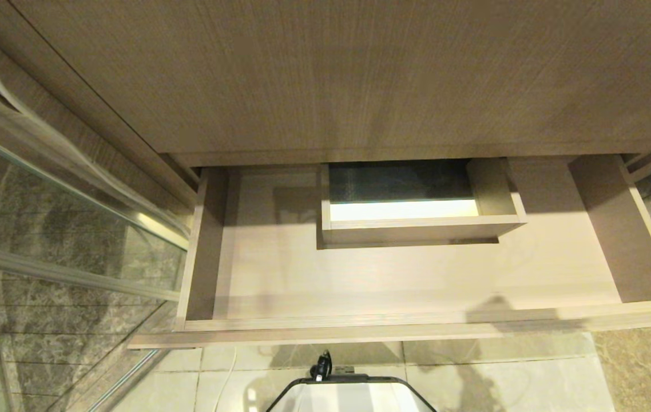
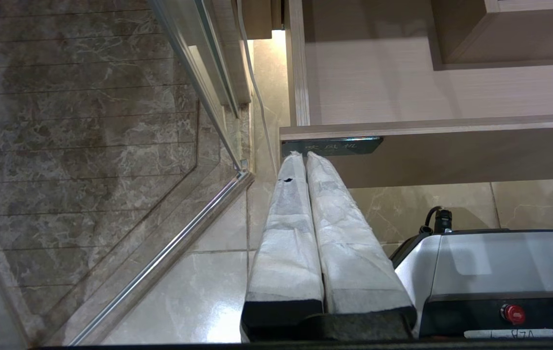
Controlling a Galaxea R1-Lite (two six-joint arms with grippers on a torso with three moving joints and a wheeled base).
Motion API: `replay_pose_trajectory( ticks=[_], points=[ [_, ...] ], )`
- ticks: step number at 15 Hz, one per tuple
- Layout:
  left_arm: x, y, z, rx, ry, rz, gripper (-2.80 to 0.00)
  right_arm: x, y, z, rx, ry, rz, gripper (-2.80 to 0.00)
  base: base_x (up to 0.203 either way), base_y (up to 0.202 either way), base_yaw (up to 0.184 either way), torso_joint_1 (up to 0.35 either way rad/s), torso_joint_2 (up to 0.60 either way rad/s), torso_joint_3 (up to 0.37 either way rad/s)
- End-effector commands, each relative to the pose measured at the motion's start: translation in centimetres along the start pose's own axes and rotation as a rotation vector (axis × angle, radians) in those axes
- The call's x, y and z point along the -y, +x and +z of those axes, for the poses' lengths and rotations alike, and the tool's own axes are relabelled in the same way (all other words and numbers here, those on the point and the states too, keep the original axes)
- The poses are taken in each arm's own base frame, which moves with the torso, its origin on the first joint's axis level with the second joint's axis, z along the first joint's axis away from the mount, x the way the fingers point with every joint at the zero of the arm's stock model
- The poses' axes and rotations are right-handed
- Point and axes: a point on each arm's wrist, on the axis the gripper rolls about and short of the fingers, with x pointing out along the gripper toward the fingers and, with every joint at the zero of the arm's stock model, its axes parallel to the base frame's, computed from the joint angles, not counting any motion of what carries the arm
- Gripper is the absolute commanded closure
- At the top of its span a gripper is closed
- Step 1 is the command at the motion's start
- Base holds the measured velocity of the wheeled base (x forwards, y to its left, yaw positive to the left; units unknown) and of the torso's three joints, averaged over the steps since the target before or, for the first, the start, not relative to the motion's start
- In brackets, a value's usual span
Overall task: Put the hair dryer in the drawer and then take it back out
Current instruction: Take the hairdryer out, then place it on the countertop
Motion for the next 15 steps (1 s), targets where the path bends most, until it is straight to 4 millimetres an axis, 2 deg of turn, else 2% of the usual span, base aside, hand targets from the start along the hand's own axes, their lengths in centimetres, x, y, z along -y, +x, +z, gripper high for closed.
replay_pose_trajectory(
  ticks=[1, 5, 11, 15],
  points=[
    [0.0, 0.0, 0.0, -0.001, 0.000, 0.000, 0.00, 0.0, -1.0, 0.1, 0.033, -0.006, -0.011, 0.00, 0.000, 0.000, 0.000, 0.000, 0.00, 0.000],
    [0.0, 0.0, 0.0, 0.000, 0.000, 0.000, 0.00, -0.1, -1.8, 0.2, 0.067, -0.009, -0.030, 0.00, 0.002, -0.003, 0.022, 0.176, -0.31, -0.119],
    [0.0, 0.0, 0.0, 0.000, 0.000, 0.000, 0.00, -0.2, -2.0, 0.0, 0.058, -0.009, -0.034, 0.00, 0.010, -0.005, 0.144, 0.169, -0.46, -0.187],
    [0.0, 0.0, 0.0, -0.001, 0.000, 0.000, 0.00, -0.2, -1.9, 0.0, 0.041, -0.008, -0.024, 0.00, 0.005, 0.001, 0.044, 0.197, -0.07, -0.044]
  ],
)
